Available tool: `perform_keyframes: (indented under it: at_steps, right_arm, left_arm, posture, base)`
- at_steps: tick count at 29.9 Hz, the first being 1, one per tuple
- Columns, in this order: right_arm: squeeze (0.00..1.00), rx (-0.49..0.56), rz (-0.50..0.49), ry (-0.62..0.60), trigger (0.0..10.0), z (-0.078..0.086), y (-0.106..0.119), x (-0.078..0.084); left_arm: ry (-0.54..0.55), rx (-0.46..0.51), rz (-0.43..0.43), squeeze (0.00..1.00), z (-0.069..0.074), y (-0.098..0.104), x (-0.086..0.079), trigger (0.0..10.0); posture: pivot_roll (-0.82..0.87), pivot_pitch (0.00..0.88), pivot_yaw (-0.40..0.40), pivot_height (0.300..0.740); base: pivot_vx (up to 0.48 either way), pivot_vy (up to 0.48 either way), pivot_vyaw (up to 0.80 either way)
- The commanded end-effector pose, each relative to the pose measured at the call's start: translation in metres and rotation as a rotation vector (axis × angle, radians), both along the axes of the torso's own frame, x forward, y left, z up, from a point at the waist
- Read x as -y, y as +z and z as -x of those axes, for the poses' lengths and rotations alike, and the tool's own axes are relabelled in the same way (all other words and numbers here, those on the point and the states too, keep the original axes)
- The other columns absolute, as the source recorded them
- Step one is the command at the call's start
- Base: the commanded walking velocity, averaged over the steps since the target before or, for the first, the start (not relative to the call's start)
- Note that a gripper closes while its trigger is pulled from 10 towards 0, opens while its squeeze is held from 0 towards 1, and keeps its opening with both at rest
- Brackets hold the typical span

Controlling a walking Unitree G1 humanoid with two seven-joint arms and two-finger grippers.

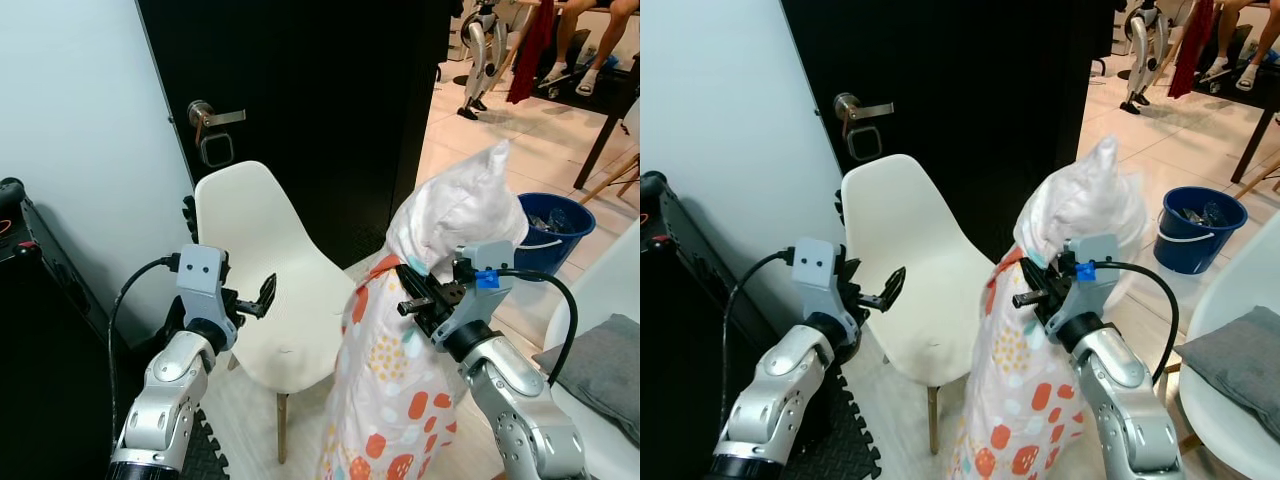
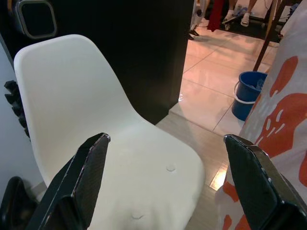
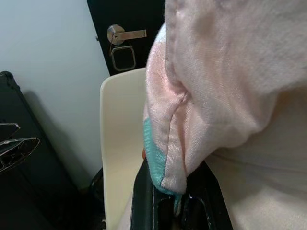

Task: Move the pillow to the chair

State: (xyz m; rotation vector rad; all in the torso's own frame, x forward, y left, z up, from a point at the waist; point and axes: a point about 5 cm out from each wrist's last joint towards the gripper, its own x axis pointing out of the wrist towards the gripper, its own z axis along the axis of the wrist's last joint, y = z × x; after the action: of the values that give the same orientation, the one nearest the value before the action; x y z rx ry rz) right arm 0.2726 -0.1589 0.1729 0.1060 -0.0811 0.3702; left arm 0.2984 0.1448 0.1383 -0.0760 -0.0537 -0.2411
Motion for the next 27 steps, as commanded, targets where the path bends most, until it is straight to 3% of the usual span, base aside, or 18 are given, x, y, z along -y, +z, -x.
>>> perform_keyframes:
  at_steps: [1,4,7,8,16,22,27]
  right_arm:
    - [0.00,0.087,-0.030,0.059,10.0,0.002,0.020,-0.010]
    - [0.00,0.088,-0.247,0.320,10.0,0.017,0.042,-0.030]
    - [0.00,0.102,-0.298,0.392,10.0,0.022,0.051,-0.035]
    - [0.00,0.149,-0.381,0.431,10.0,0.023,0.068,-0.039]
    - [0.00,0.187,-0.445,0.442,10.0,0.018,0.081,-0.039]
    - [0.00,0.134,-0.382,0.352,10.0,0.001,0.080,-0.037]
    - [0.00,0.091,-0.355,0.345,10.0,-0.001,0.076,-0.040]
  left_arm:
    - [0.020,0.007,0.007,0.00,-0.001,0.001,-0.005,10.0]
    - [0.045,0.122,-0.030,0.00,-0.007,0.033,-0.010,10.0]
    - [0.051,0.157,-0.033,0.00,-0.010,0.044,-0.011,10.0]
    - [0.066,0.216,-0.030,0.00,-0.013,0.063,-0.014,10.0]
    - [0.069,0.261,-0.027,0.00,-0.015,0.078,-0.015,10.0]
    - [0.055,0.247,-0.026,0.00,-0.014,0.074,-0.008,10.0]
    - [0.050,0.237,-0.022,0.00,-0.013,0.073,-0.005,10.0]
  posture:
    - [-0.10,0.000,0.033,0.730]
    - [-0.10,0.005,0.033,0.730]
    - [-0.10,0.006,0.033,0.730]
    - [-0.10,0.004,0.035,0.730]
    - [-0.09,0.003,0.036,0.730]
    - [-0.10,0.005,0.039,0.730]
    - [-0.09,0.007,0.038,0.730]
  base:
    - [0.311,0.000,0.00]
    - [0.329,0.000,0.00]
    - [0.344,0.000,0.00]
    - [0.356,0.000,0.00]
    - [0.354,0.000,0.00]
    - [0.358,0.000,0.00]
    - [0.360,0.000,0.00]
